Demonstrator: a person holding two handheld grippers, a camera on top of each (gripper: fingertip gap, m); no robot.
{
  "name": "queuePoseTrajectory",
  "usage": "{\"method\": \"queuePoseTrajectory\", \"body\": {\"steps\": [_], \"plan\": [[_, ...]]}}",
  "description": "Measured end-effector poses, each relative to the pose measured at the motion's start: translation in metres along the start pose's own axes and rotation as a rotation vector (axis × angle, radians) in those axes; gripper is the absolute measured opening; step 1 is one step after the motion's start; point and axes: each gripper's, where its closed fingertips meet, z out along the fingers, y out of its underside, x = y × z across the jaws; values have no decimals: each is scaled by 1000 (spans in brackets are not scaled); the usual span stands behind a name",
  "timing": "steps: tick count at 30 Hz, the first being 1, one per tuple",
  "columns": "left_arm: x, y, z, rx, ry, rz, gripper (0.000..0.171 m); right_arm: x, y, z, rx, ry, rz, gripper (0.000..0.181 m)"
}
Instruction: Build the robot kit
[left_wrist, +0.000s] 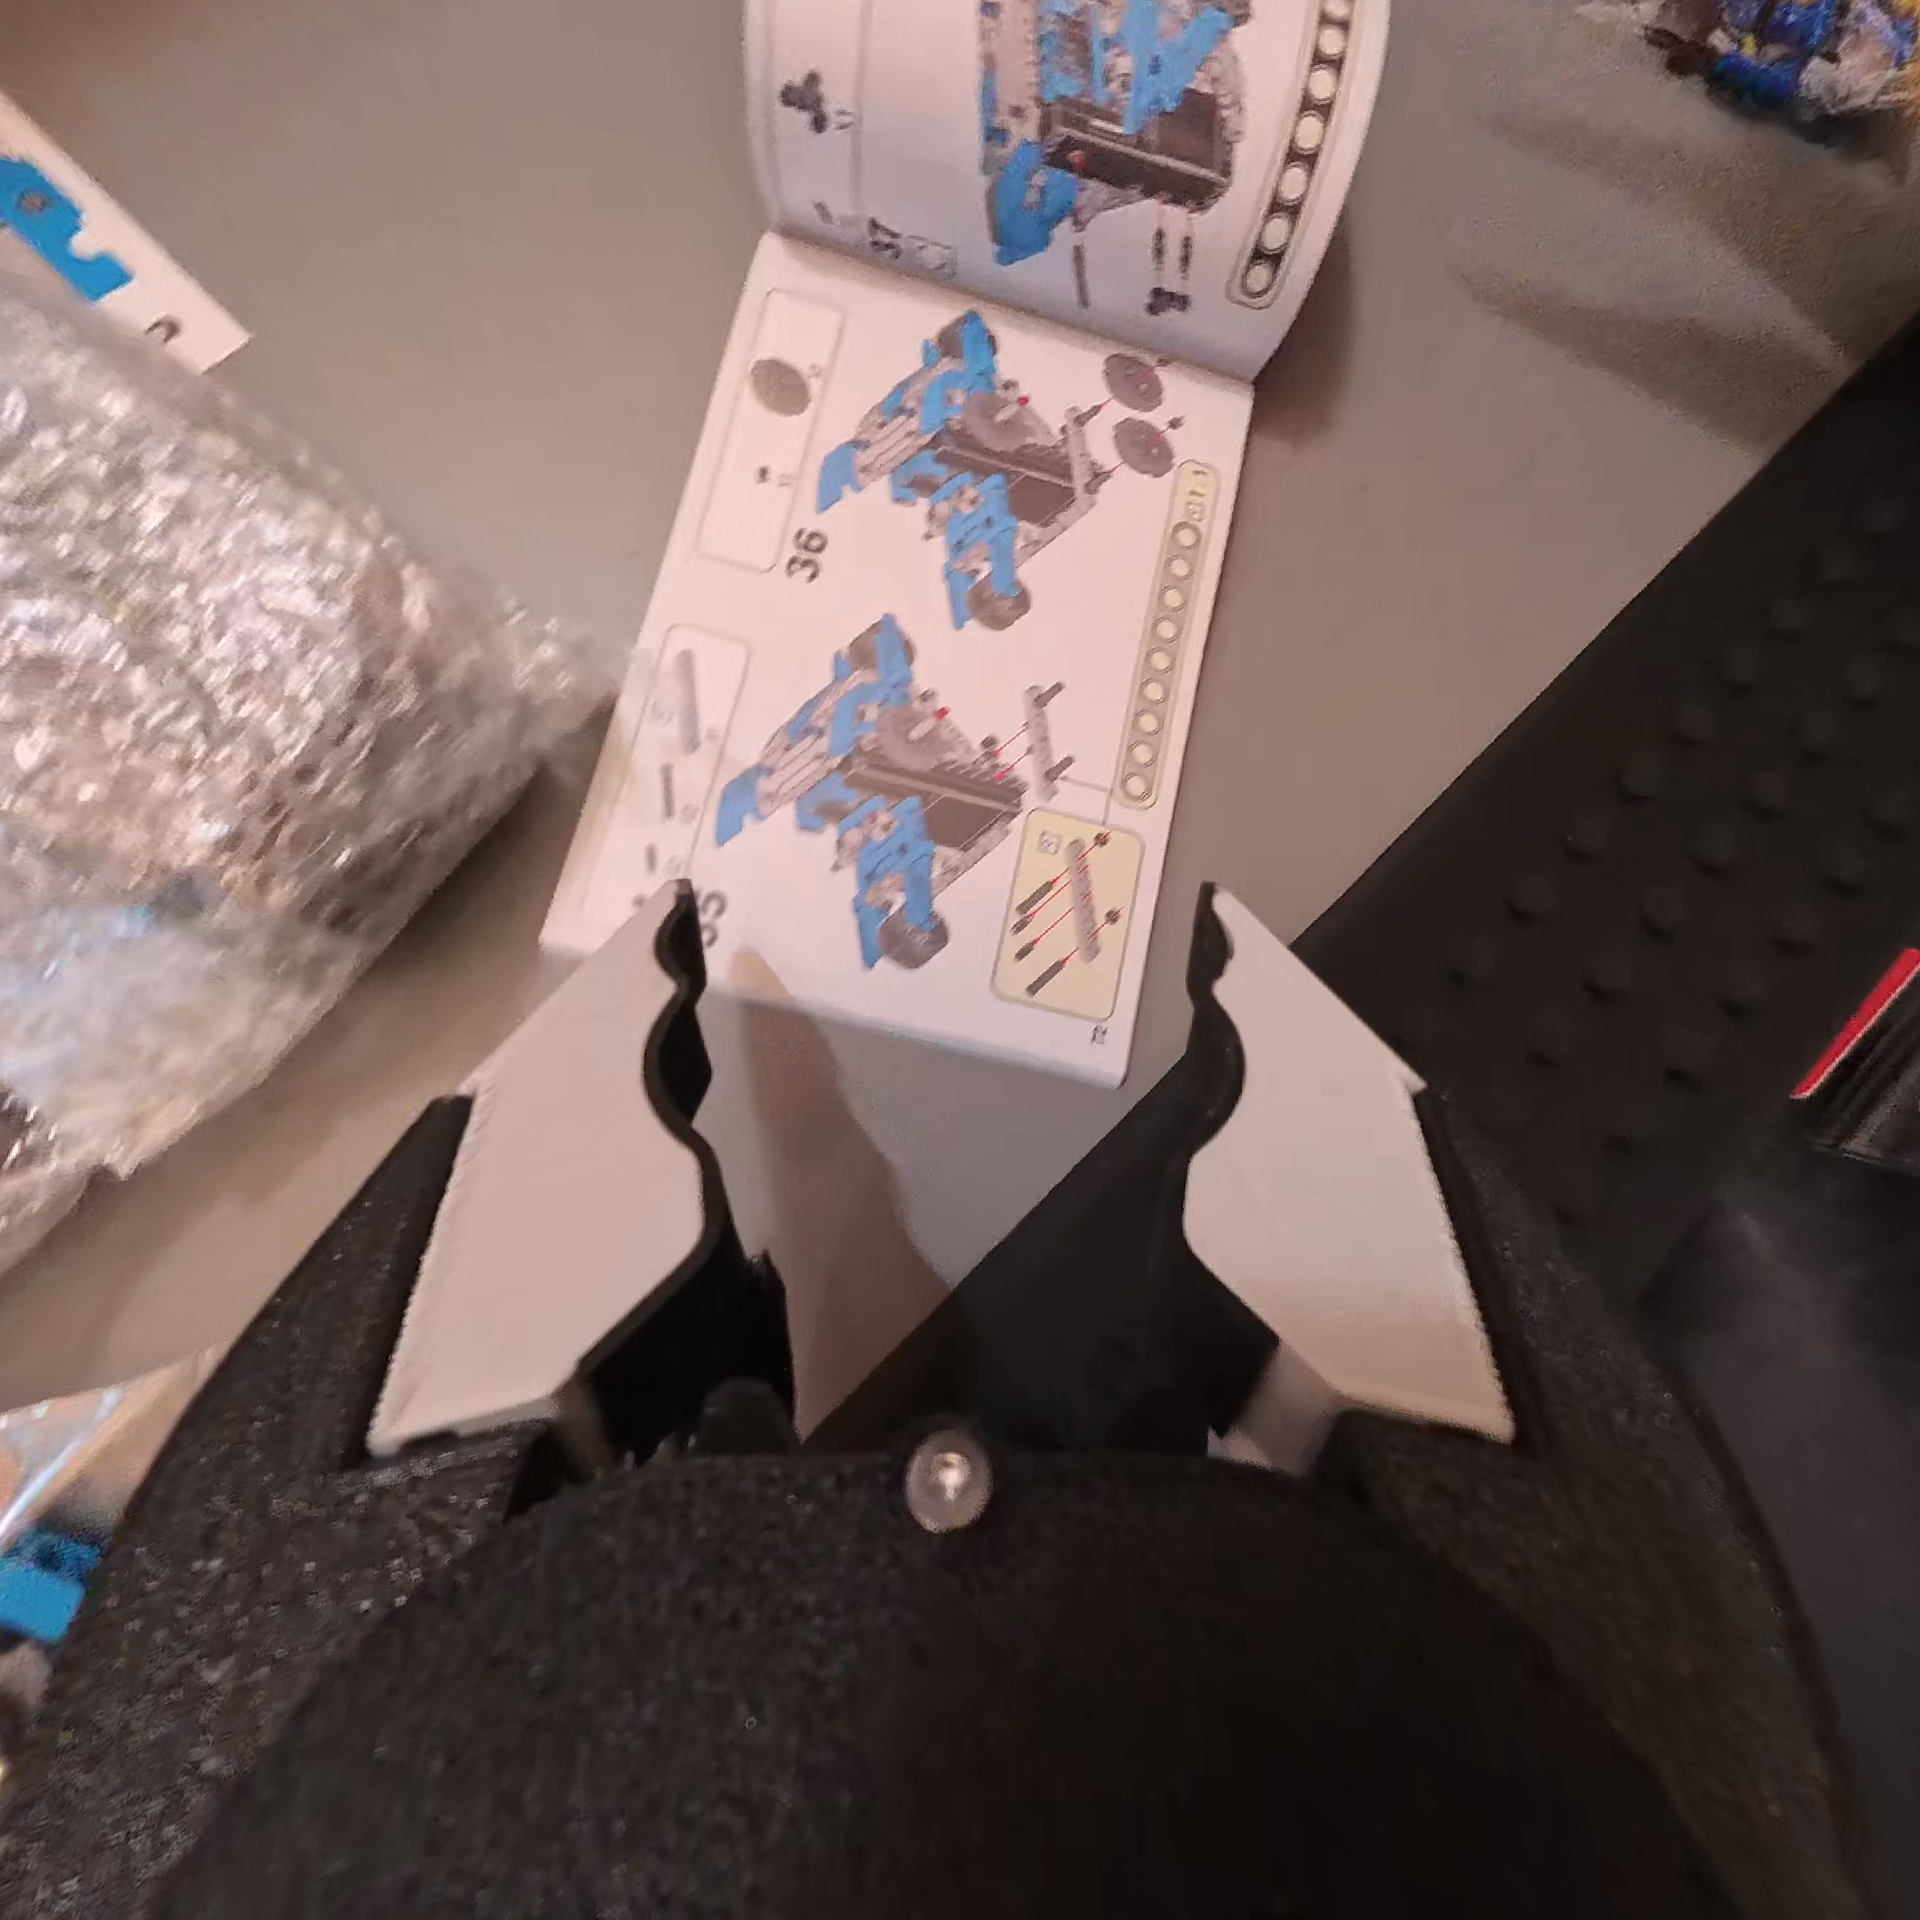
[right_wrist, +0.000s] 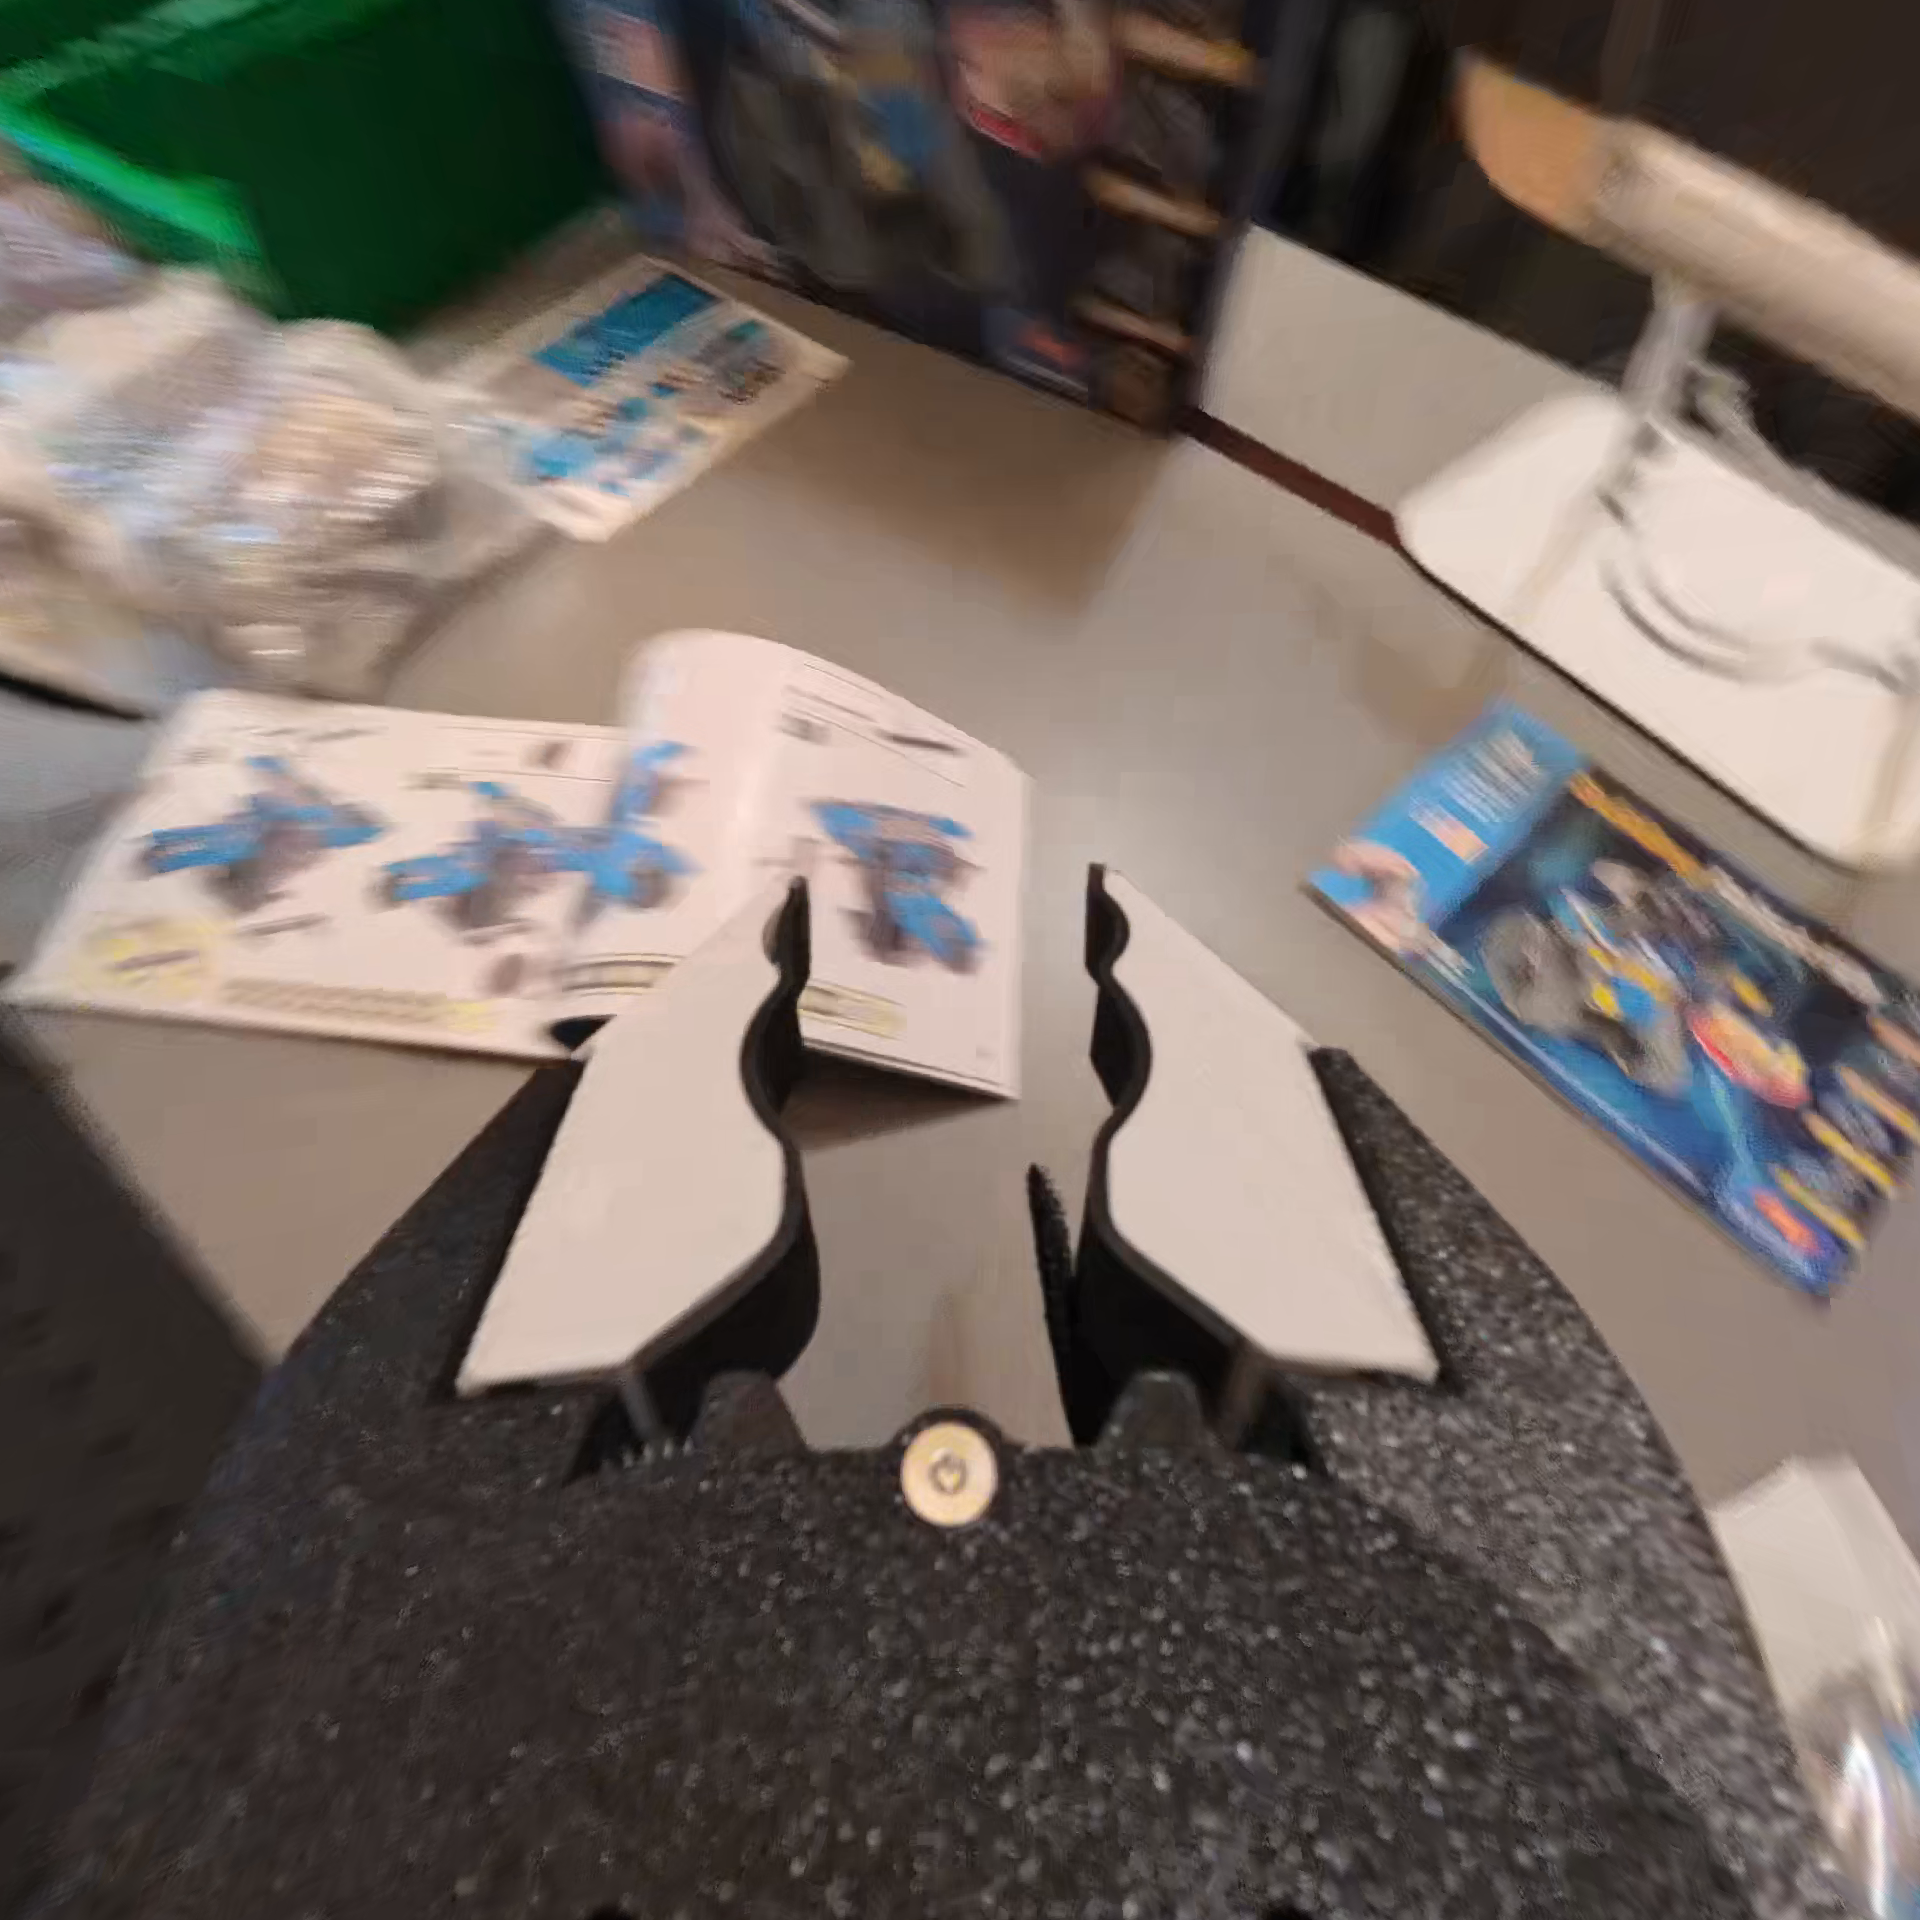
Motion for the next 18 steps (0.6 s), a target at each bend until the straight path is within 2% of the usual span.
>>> {"method": "queuePoseTrajectory", "body": {"steps": [1, 3, 5, 7, 10, 11, 12, 16, 18], "plan": [[-4, 5, -2, -9, 8, -18, 93, -25, -8, -4, -11, -90, -39, 59], [-12, 16, 0, -45, 12, -34, 87, -85, -13, -2, -55, -310, -104, 59], [-14, 20, 4, -56, 13, -23, 82, -144, -4, 14, -104, -519, -75, 63], [-15, 16, 5, -37, 6, -7, 83, -173, 23, 48, -197, -557, -51, 75], [-15, 11, 0, -2, 5, -4, 80, -175, 58, 92, -300, -435, -49, 79], [-15, 13, 0, -3, 11, -7, 80, -168, 59, 98, -287, -364, -79, 65], [-14, 15, 0, -11, 17, -7, 79, -159, 57, 103, -269, -285, -91, 60], [-8, 19, 7, -24, 35, 22, 75, -152, 54, 103, -281, -227, -57, 66], [-15, 13, 5, 4, -6, 49, 70, -147, 40, 92, -214, -212, -62, 53]]}}
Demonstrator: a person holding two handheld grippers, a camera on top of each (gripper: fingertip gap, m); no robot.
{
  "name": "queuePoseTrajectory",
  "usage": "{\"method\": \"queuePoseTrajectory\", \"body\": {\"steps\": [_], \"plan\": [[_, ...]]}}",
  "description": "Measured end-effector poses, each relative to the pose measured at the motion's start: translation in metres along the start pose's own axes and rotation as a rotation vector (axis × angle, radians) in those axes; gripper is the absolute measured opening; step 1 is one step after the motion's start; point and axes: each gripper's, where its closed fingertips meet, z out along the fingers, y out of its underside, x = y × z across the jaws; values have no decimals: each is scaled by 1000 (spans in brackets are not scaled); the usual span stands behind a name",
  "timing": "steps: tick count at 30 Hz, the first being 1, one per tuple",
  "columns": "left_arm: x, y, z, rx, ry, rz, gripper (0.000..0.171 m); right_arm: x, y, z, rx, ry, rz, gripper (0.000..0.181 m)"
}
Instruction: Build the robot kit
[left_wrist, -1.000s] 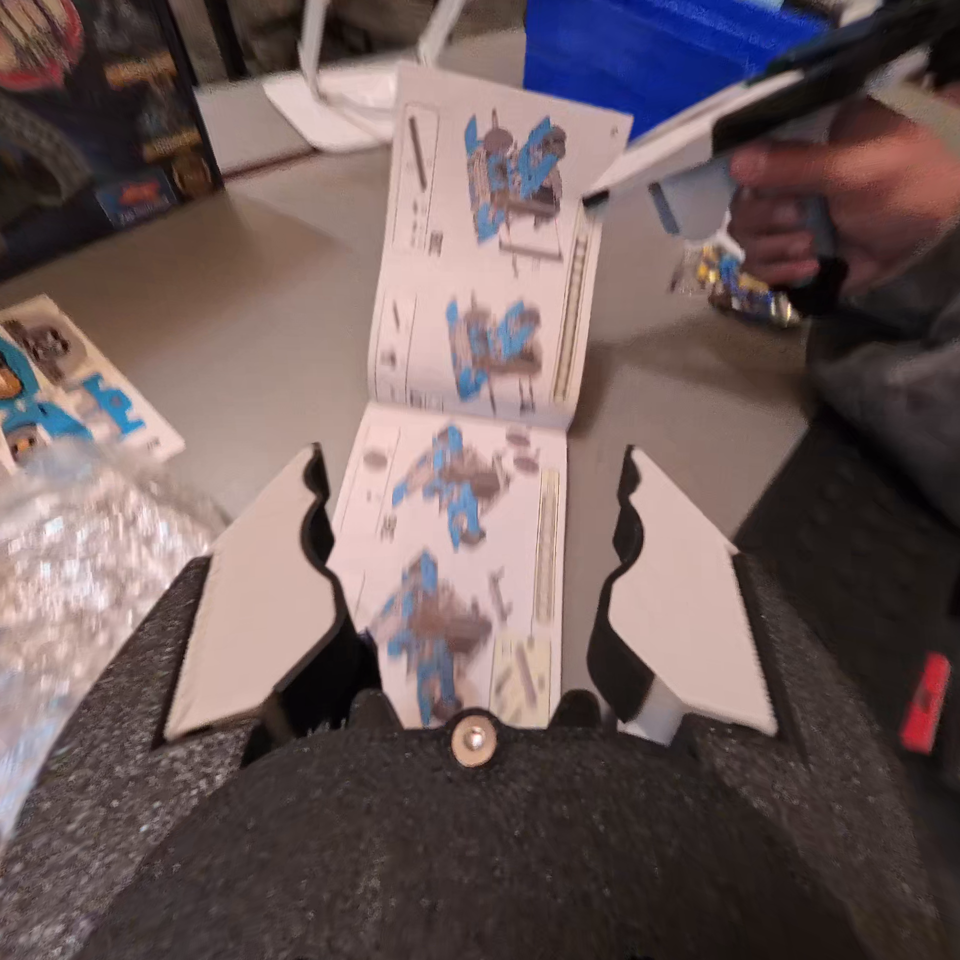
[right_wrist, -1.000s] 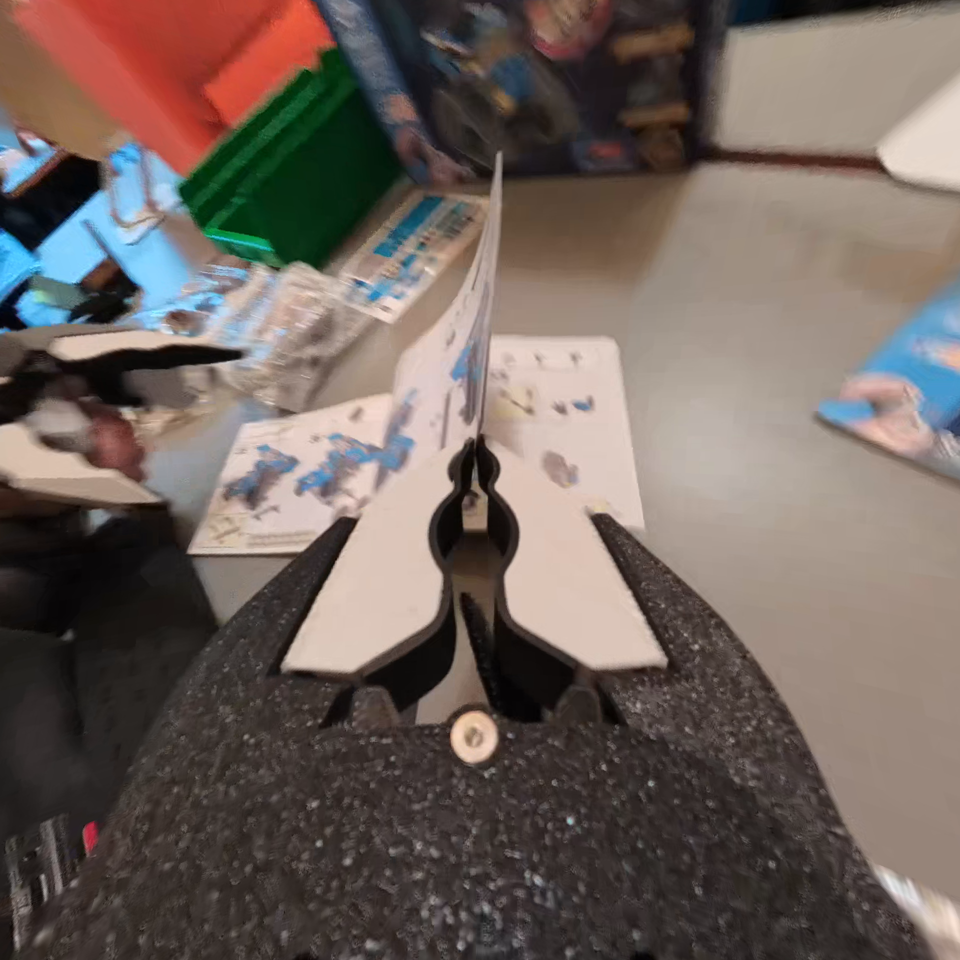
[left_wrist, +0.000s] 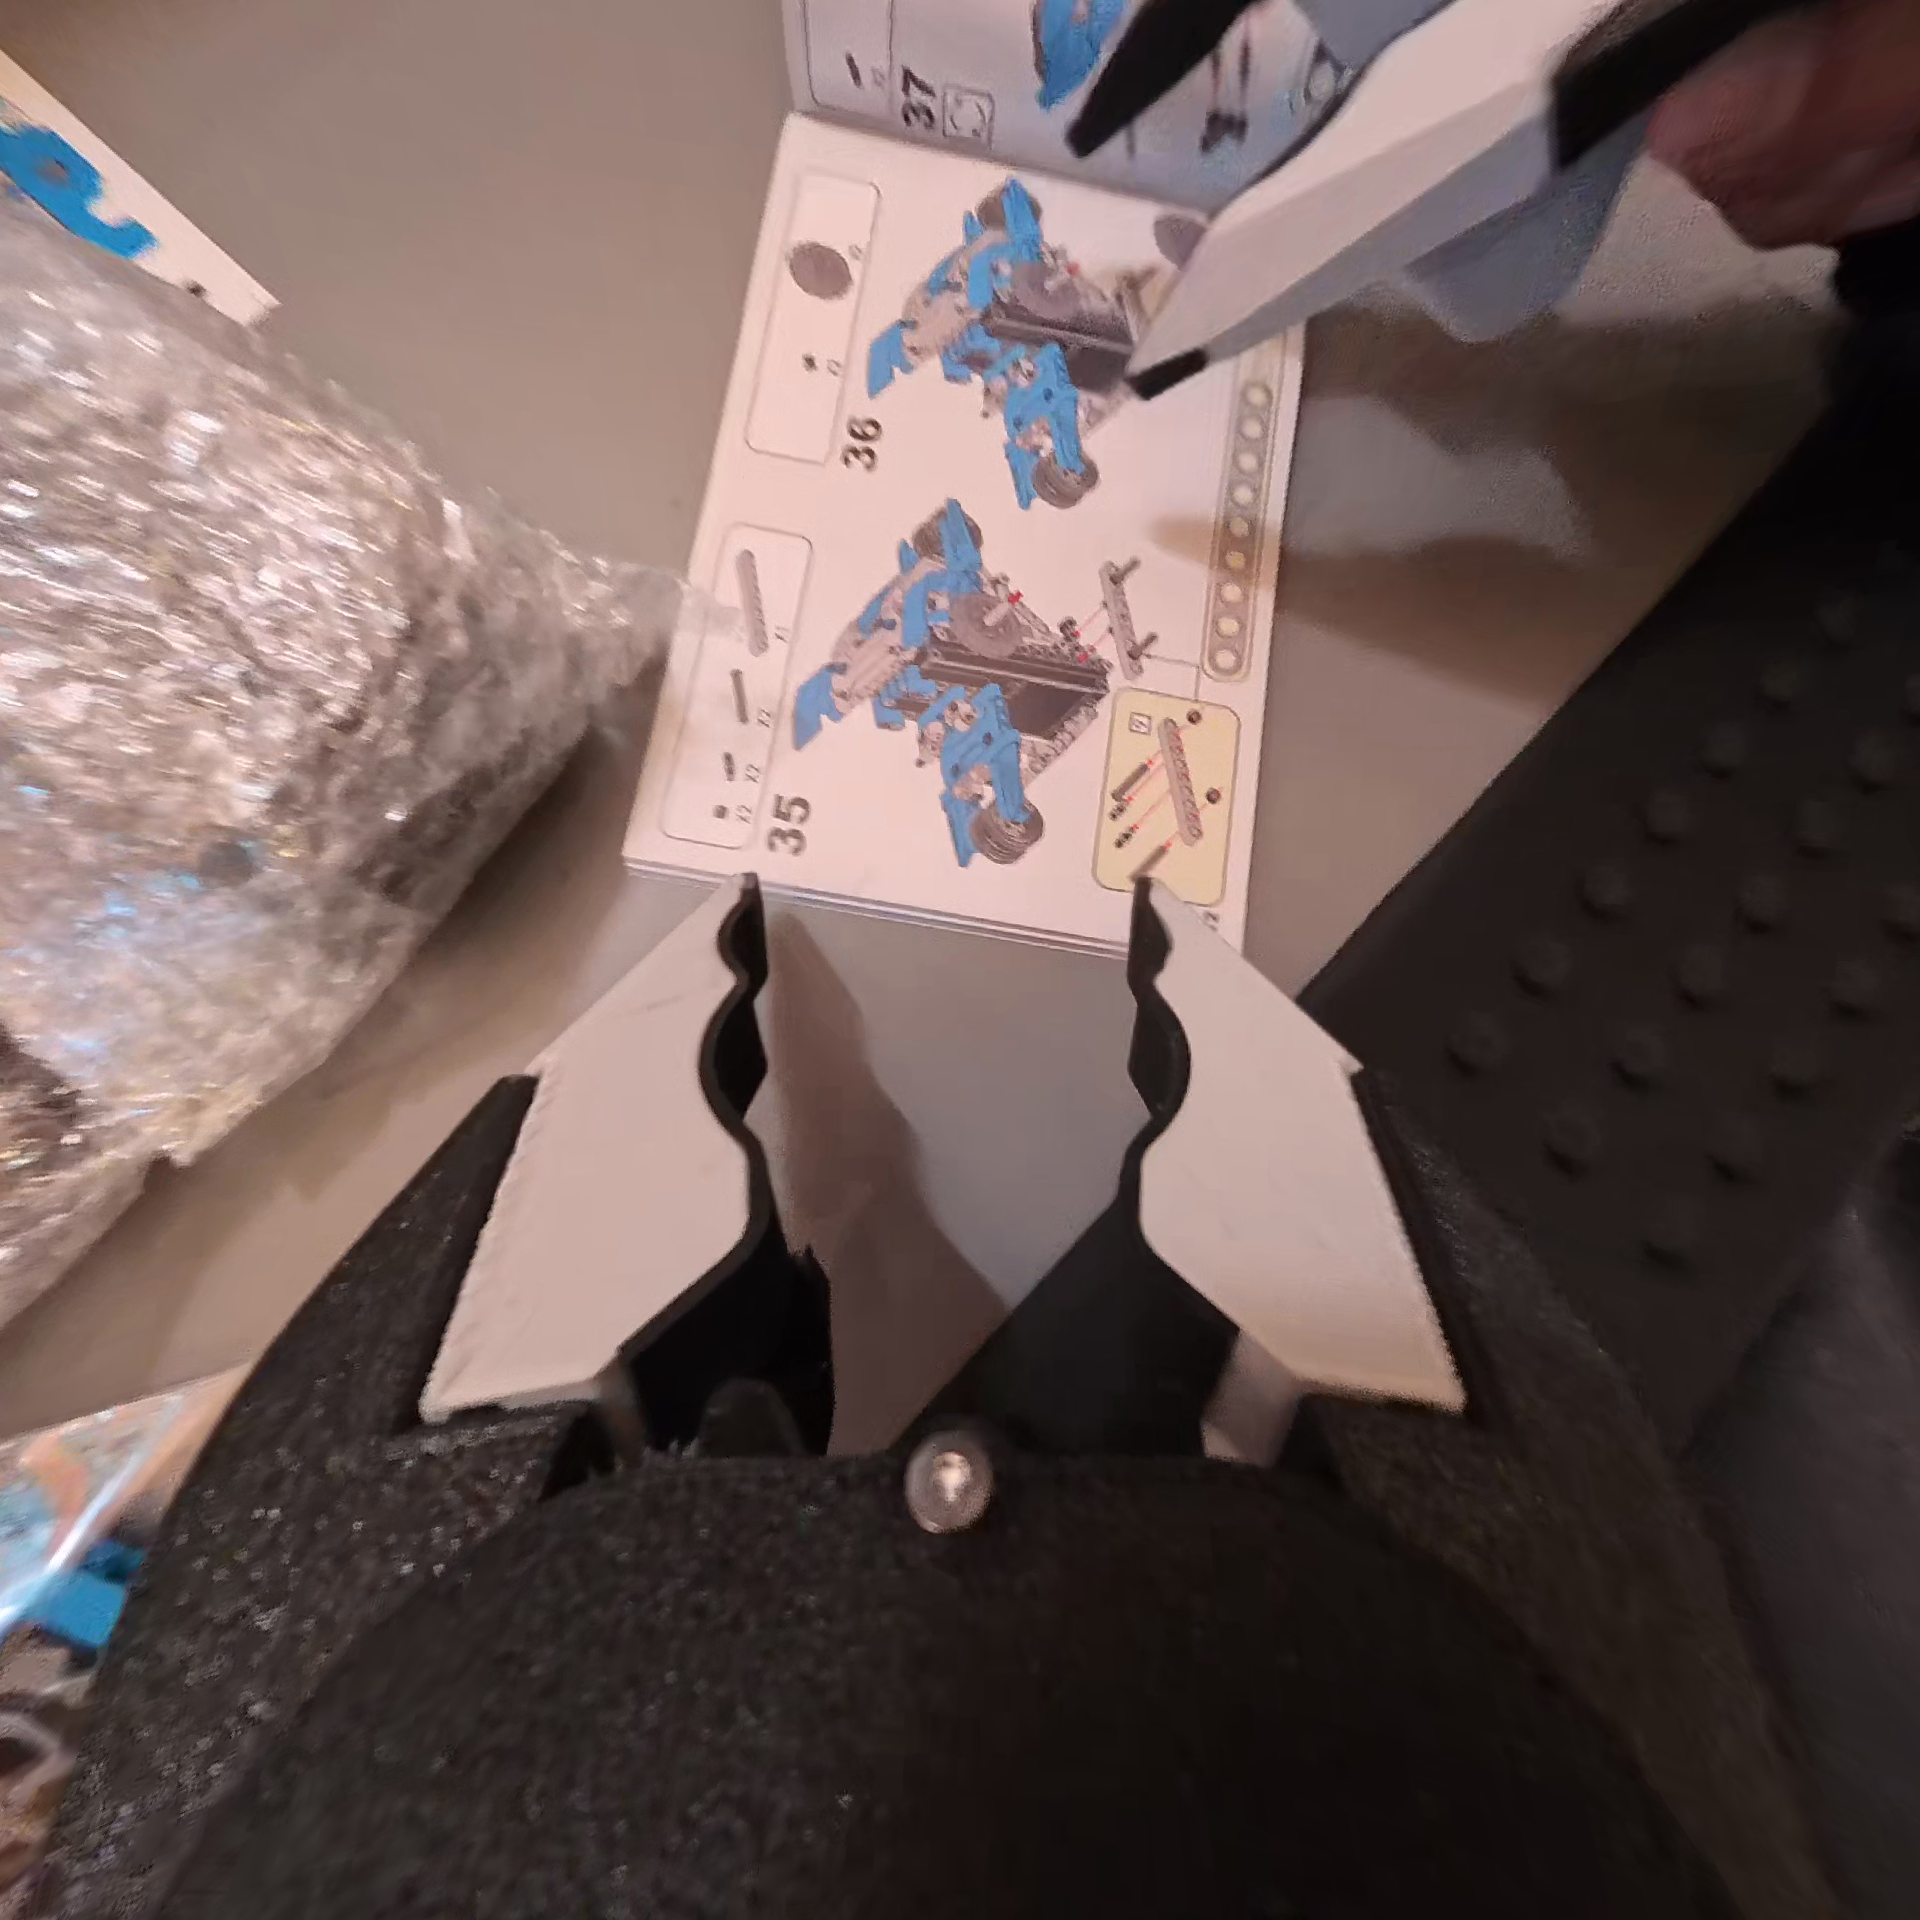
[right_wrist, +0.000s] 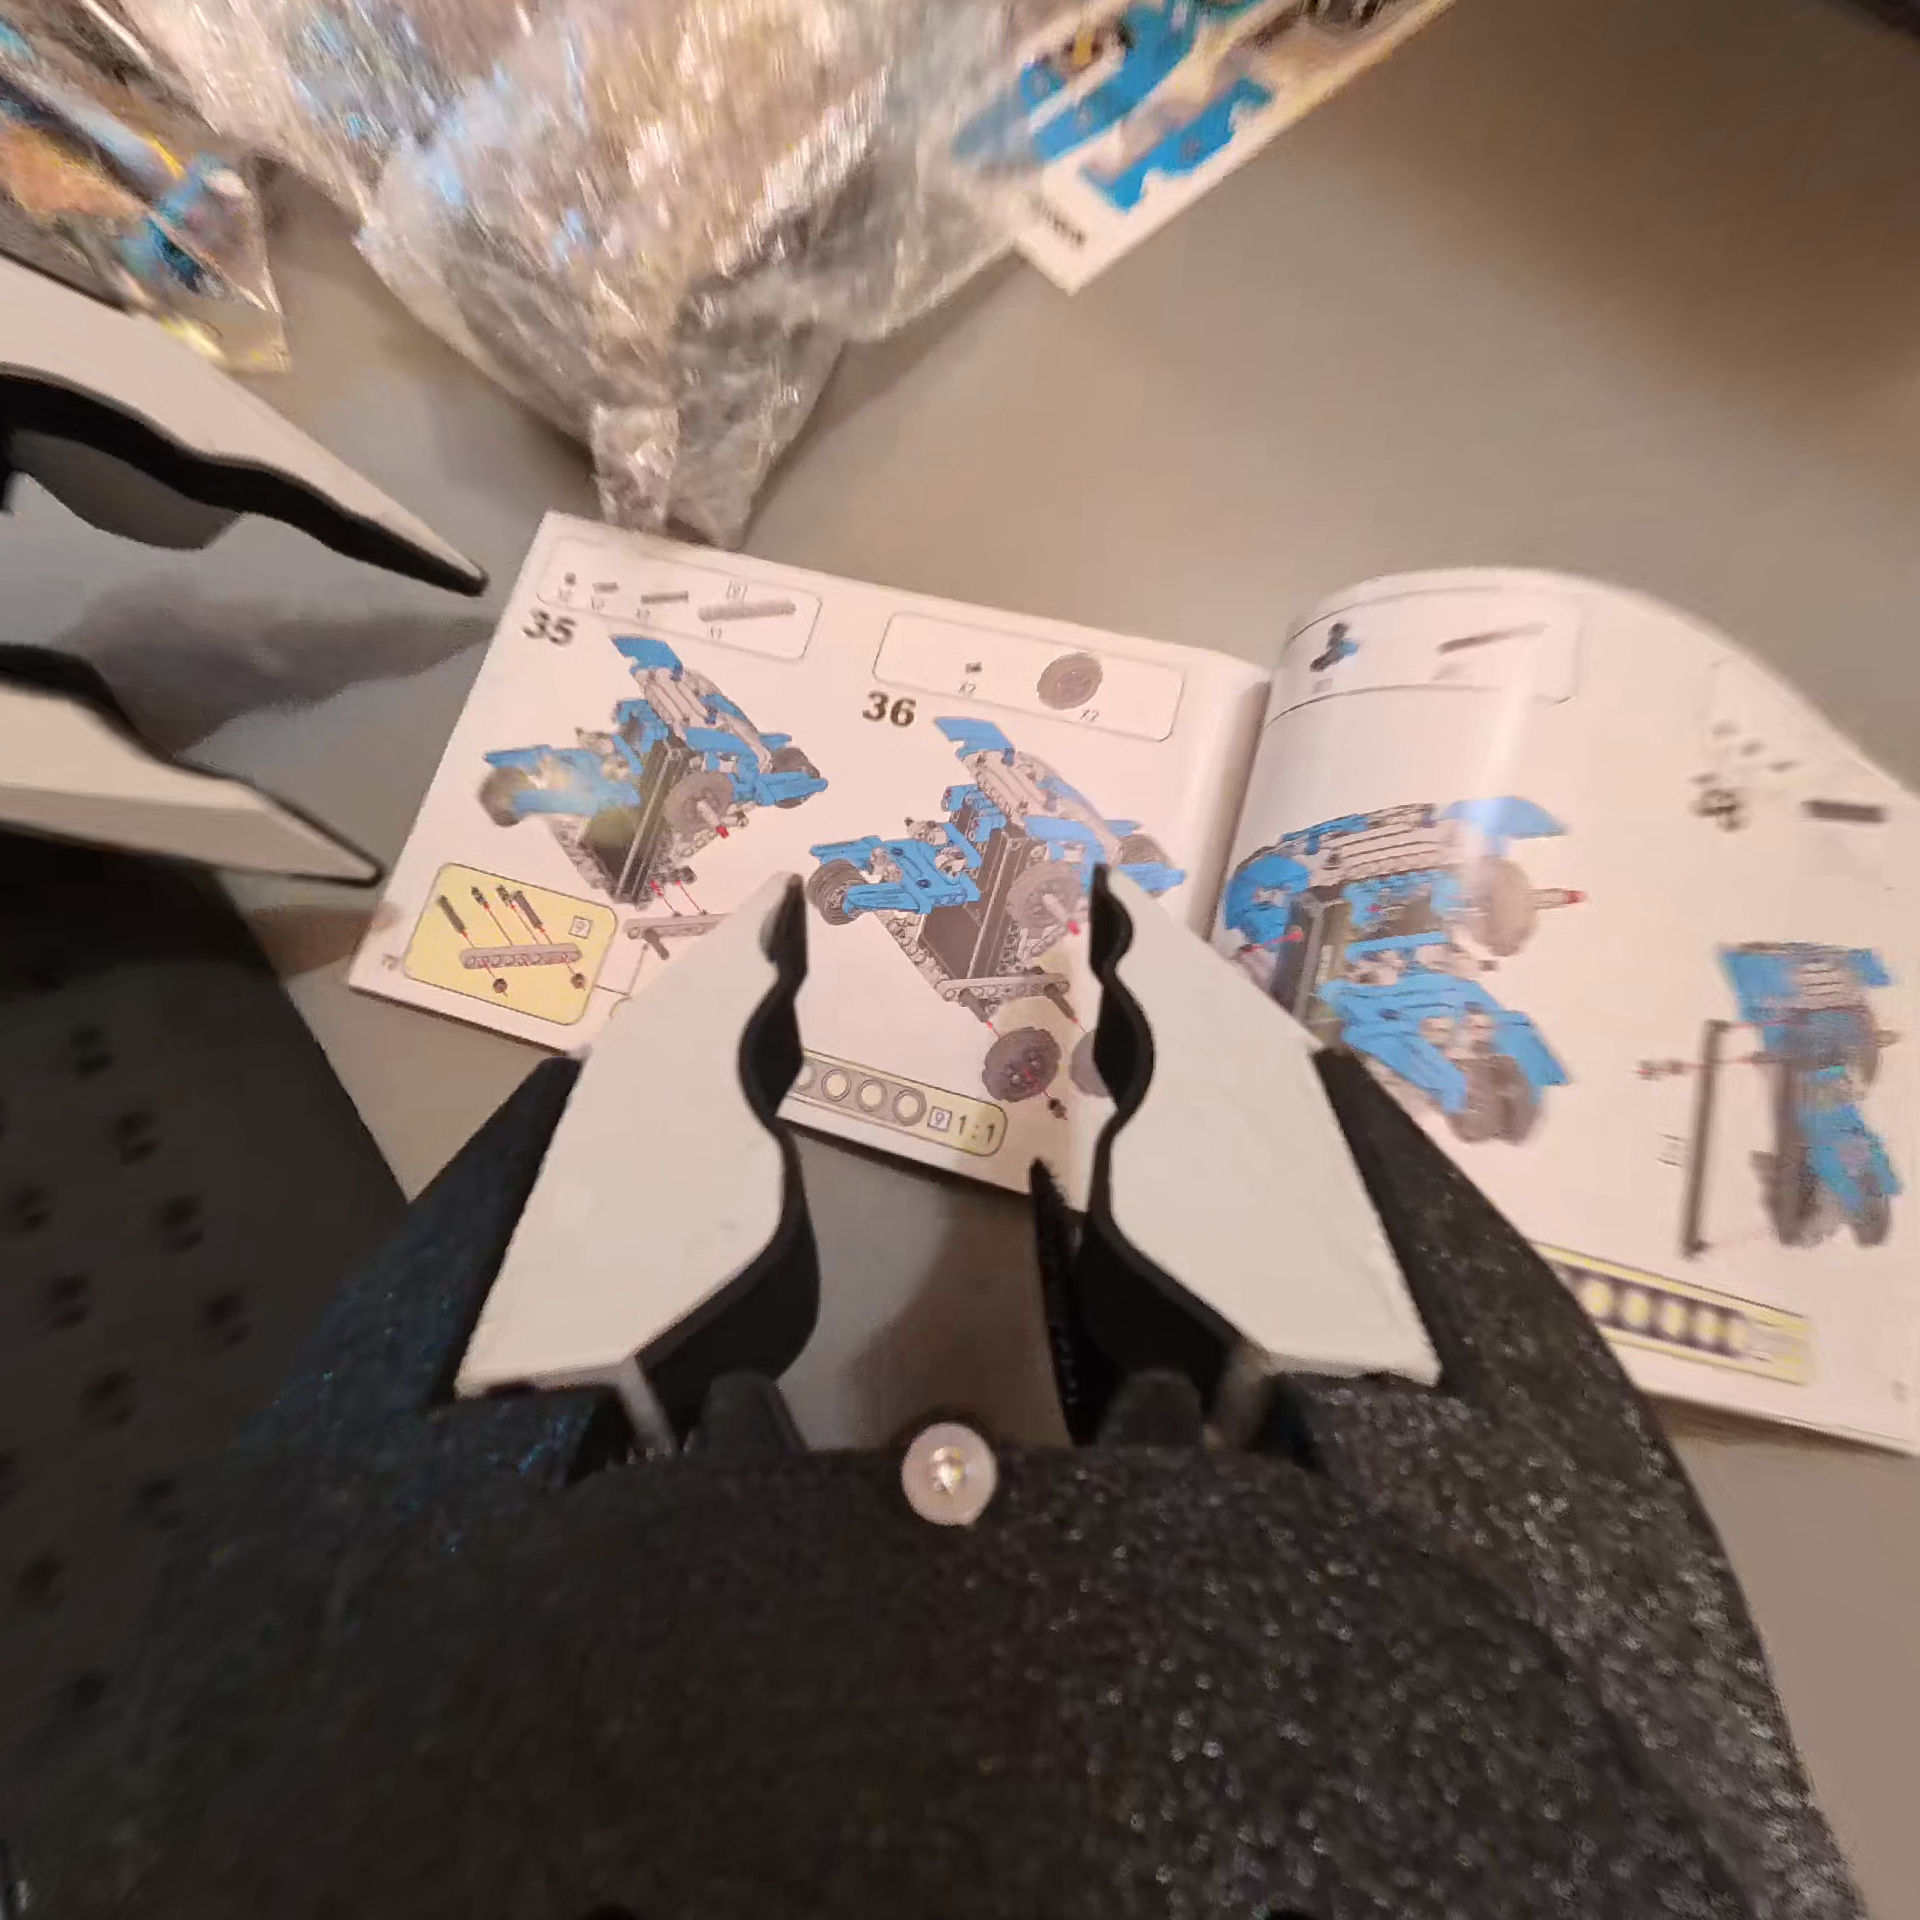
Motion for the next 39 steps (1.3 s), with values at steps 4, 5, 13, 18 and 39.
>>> {"method": "queuePoseTrajectory", "body": {"steps": [4, 5, 13, 18, 39], "plan": [[-9, -18, -9, 75, 3, -14, 65, 6, 10, -26, 28, 1, -107, 36], [-6, -17, -7, 59, 24, -5, 67, 8, 16, -32, 36, 1, -144, 35], [0, -2, 15, -59, 2, 110, 72, 145, 10, -69, 236, 156, 194, 54], [1, -5, 18, -90, -13, 112, 69, 152, 50, -23, -37, 79, 192, 30], [19, -67, 77, -88, 98, 183, 63, 192, 55, -60, -80, 381, 18, 3]]}}
